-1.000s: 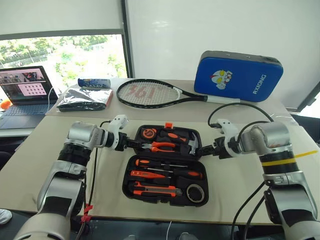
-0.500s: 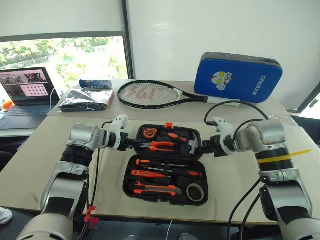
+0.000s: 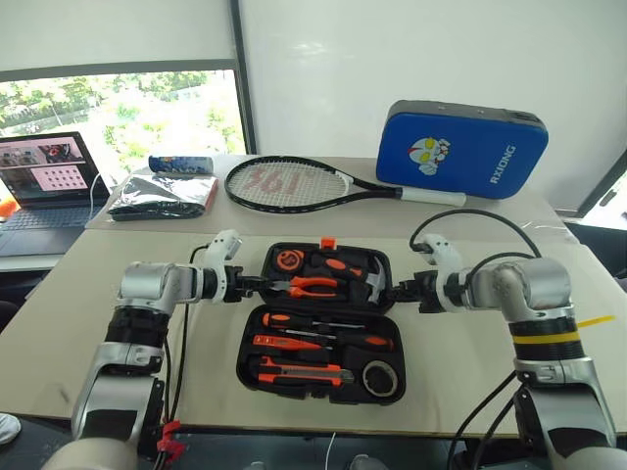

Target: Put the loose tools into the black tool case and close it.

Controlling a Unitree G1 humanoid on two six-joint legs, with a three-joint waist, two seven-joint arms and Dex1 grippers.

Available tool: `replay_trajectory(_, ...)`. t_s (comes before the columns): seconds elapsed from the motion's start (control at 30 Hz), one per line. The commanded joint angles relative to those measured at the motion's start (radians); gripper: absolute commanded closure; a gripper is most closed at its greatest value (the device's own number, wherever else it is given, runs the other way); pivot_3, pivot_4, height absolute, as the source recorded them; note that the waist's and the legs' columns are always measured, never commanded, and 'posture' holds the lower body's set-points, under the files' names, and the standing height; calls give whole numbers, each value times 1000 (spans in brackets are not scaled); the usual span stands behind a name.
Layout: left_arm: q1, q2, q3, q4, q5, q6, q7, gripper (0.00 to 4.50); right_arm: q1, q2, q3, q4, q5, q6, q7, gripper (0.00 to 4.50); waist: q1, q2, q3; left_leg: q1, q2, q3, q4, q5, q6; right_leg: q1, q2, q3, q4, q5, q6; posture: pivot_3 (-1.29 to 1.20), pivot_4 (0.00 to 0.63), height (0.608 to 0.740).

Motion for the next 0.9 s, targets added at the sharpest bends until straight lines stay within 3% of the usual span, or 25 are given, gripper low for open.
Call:
replay_trajectory(0.03,59,17,74,-92,-47,-131,-62,3898,49,-29,-23,-100,-9,-210,54,4500,-2,0,0,0,0,0,0,0,0,0,0,0,0,0,0,0,150,740)
replay_trajectory(0.33,295,-51,178,-273,-76,-565,-134,3898,339,-4,-63,-262,-78,-774,140,4500,2,0,0,-4,1,0,-1,0,0,-2,0,0,0,0,0,0,150,740)
replay_trajectory(0.47,399,-76,183,-305,-51,-814,-177,3898,487,21,-67,-270,-125,-1155,237,4500,4,0,0,-5,1,0,-1,0,0,-3,-1,0,0,1,1,0,150,740)
replay_trajectory(0.67,504,-71,123,-249,95,-1257,-237,3898,610,21,-63,-141,-213,-1639,329,4500,5,0,0,0,0,2,-1,0,0,1,-1,0,-5,1,1,0,150,740)
replay_trajectory(0.9,548,-86,94,-223,142,-1469,-210,3898,629,11,-47,15,-309,-1974,321,4500,4,0,0,3,1,3,0,0,0,4,-1,2,-5,1,1,0,150,740)
